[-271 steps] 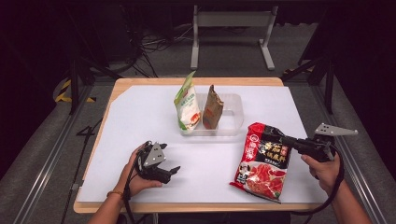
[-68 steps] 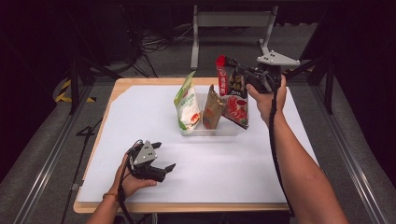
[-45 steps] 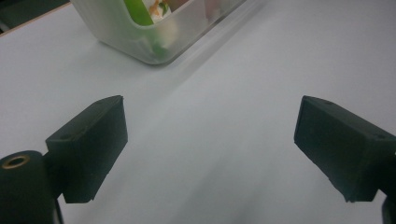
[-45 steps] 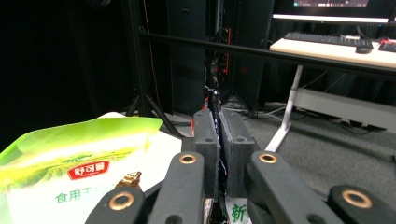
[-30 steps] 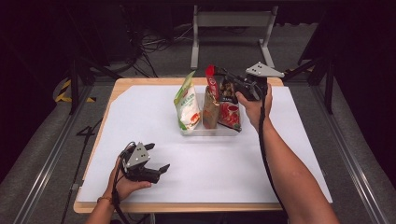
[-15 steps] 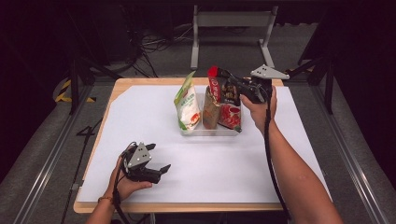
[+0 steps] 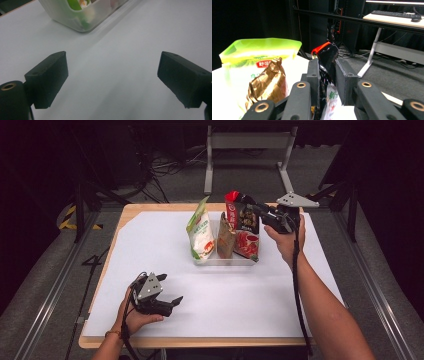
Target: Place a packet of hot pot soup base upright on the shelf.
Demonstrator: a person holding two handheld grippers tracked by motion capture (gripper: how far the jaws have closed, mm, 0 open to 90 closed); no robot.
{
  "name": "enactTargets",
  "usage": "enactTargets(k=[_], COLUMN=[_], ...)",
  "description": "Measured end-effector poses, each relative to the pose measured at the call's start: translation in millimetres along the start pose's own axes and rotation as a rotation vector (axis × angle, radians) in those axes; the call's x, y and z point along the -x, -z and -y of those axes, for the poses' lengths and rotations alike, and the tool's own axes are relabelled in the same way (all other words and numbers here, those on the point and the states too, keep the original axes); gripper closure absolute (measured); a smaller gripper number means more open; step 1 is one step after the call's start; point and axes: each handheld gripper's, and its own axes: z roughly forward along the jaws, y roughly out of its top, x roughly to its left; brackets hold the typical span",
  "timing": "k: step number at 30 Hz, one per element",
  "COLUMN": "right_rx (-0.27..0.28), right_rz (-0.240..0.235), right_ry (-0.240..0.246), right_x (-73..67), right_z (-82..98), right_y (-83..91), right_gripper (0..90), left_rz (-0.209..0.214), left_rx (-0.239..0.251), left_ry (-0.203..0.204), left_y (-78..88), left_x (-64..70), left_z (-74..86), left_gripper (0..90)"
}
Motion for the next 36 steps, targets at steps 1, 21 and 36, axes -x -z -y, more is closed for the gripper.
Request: enactTargets(k=[1,21,36], right_rx=[-0.001,-0.098,-0.234], right_rz=[0.001,-0.046,-0.076], right_ry=[-0.003,0.08,0.131], right_x=[0.2,-8.7,-19.8], right_z=[0.9,37.9,80.0], right_y=[2.0,25.5,25.9], right_gripper=[74.1,88.9,90.0], left_rz=[0.0,0.004,0.003], left_rx=[0.001,-0.004,-0.007], left_ry=[0.0,-0.005,-0.011], left_y=[0.0,-1.8,-2.9], left_x=[0.3,1.8,2.8], left_z=[-0.3,-1.8,-2.4], left_gripper=[10.4,10.4,10.4])
